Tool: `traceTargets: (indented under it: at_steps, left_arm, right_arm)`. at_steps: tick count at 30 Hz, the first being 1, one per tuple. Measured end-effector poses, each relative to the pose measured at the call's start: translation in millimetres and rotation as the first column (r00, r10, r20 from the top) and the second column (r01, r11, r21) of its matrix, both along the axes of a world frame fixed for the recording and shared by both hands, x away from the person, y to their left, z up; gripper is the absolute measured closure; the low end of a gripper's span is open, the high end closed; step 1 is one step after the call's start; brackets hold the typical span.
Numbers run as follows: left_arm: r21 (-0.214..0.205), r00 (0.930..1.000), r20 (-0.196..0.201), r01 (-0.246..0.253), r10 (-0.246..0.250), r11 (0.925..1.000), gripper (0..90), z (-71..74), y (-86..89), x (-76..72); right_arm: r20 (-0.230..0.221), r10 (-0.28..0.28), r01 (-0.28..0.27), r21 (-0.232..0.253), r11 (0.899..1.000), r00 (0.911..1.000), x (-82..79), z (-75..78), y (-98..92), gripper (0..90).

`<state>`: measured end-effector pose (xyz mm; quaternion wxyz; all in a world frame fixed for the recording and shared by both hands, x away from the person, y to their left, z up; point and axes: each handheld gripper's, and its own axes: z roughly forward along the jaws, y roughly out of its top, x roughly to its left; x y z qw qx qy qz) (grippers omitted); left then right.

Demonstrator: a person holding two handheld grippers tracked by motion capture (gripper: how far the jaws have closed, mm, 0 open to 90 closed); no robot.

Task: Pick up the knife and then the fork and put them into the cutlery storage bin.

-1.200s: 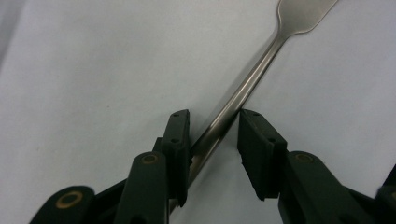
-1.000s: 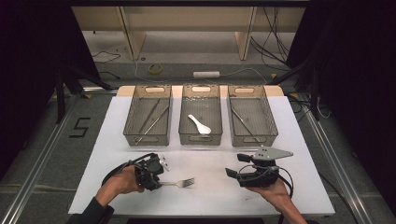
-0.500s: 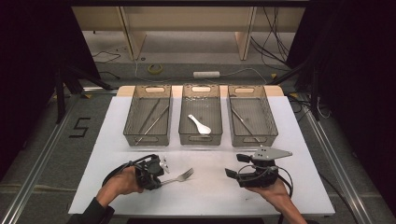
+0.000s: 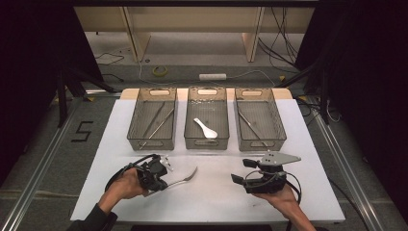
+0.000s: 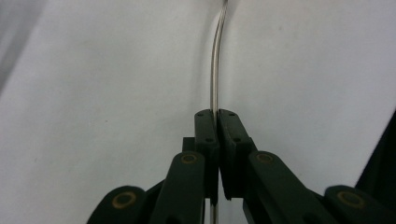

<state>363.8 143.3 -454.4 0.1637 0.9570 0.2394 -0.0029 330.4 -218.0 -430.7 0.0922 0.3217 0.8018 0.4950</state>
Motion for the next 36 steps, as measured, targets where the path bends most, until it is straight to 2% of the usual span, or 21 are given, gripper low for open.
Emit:
traceTargets:
  at_steps: [2,9,14,16,18,20,25,28,32,36]
  left_arm:
    - [0.016,1.0000,-0.006,-0.007,0.007,0.9998,86.9,-4.8,-1.1,0.9]
    - [0.035,0.9998,0.003,-0.019,0.019,0.9992,86.4,-5.0,-3.9,-0.4]
    - [0.032,0.9998,0.007,-0.020,0.019,0.9993,86.3,-5.6,-4.0,-1.1]
    - [0.030,0.9995,0.018,-0.025,0.025,0.9992,86.2,-6.3,-4.4,-2.3]
    - [0.039,0.9997,0.023,-0.007,0.006,0.9992,86.3,-5.7,-4.3,-2.9]
    - [0.057,0.9989,0.046,0.000,-0.002,0.9984,86.9,-4.7,-7.3,-6.1]
    - [-0.018,0.9985,0.044,-0.032,0.033,0.9993,87.1,4.0,-4.4,-1.5]
    - [-0.066,0.9976,0.040,-0.053,0.056,0.9964,87.0,11.7,-0.7,0.3]
    - [-0.093,0.9983,0.026,-0.050,0.052,0.9945,87.0,19.4,-2.8,-0.8]
    - [-0.109,0.9990,0.022,-0.037,0.040,0.9933,86.9,27.3,-10.7,-2.6]
  right_arm:
    - [0.001,0.003,-0.003,0.000,1.000,1.0000,0.3,-0.5,0.8,27.7]
    - [0.000,0.007,-0.007,-0.001,1.000,1.0000,0.3,-0.7,2.1,27.7]
    - [0.001,0.007,-0.007,-0.001,1.000,1.0000,0.1,-0.6,2.1,27.8]
    - [0.001,0.007,-0.007,-0.004,1.000,1.0000,0.0,-0.6,2.1,27.8]
    - [0.001,0.009,-0.009,-0.003,1.000,1.0000,0.0,-0.6,2.6,27.8]
    - [0.000,0.010,-0.010,-0.002,1.000,0.9999,-0.2,-0.4,3.1,27.9]
    - [0.004,0.017,-0.017,0.003,1.000,0.9998,-0.9,0.6,3.4,28.2]
    - [0.022,0.031,-0.031,-0.002,1.000,0.9993,-2.6,1.7,5.1,28.5]
    - [0.053,0.070,-0.069,-0.027,0.997,0.9961,-7.0,4.5,13.2,28.7]
    - [0.097,0.123,-0.117,-0.067,0.991,0.9877,-13.5,8.3,26.9,28.7]
